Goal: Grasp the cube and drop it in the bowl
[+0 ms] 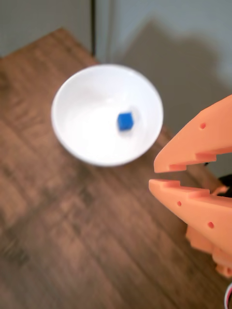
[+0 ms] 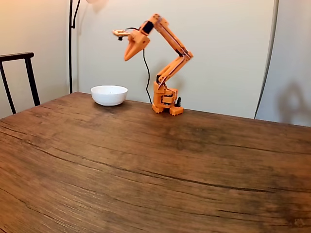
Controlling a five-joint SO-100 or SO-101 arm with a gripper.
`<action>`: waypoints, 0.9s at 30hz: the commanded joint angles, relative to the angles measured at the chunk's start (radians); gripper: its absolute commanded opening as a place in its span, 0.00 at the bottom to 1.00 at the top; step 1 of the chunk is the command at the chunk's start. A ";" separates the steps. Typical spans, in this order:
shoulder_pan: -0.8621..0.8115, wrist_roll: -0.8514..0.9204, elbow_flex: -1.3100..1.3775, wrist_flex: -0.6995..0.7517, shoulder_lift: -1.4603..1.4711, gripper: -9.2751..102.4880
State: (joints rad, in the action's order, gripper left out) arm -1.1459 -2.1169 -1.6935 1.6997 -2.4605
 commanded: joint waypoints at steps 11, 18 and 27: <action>0.313 0.143 -0.373 0.044 -0.557 0.08; 0.508 0.202 -0.560 -0.008 -0.805 0.08; 0.776 0.215 -0.850 -0.311 -0.864 0.08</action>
State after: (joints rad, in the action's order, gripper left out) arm -0.4295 -1.9052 -2.4912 1.4711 -3.3226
